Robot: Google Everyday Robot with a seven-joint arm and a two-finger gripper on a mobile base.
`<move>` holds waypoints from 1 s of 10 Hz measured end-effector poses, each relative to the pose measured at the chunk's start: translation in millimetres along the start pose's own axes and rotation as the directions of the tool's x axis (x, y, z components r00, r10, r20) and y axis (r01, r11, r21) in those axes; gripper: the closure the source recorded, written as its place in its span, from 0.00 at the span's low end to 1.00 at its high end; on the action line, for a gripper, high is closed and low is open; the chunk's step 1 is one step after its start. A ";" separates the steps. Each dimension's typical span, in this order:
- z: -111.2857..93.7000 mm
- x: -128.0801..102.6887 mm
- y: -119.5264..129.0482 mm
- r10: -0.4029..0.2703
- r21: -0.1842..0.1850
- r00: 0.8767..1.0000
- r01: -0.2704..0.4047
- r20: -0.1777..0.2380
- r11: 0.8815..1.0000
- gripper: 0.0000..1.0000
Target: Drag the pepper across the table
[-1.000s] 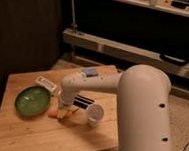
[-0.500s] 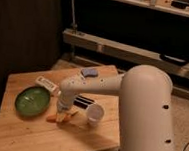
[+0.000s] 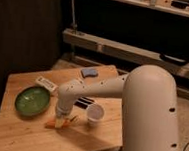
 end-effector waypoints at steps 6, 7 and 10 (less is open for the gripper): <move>9.8 -12.8 43.5 -0.054 -0.053 0.998 0.055 0.012 0.997 0.86; 11.8 -13.8 46.6 -0.060 -0.059 0.998 0.060 0.011 0.996 0.86; 12.7 -14.4 59.1 -0.084 -0.083 0.996 0.083 -0.003 0.993 0.86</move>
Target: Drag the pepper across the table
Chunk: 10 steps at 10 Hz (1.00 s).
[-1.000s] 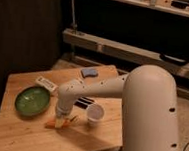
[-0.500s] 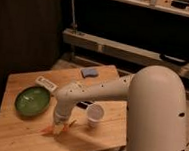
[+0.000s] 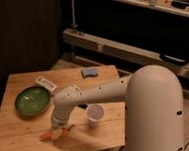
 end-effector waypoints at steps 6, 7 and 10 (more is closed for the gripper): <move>12.4 -21.1 50.6 -0.092 -0.088 0.996 0.093 0.008 0.992 0.86; 13.6 -23.5 54.2 -0.101 -0.096 0.995 0.102 0.013 0.990 0.86; 16.4 -29.6 64.1 -0.127 -0.115 0.992 0.129 0.023 0.985 0.86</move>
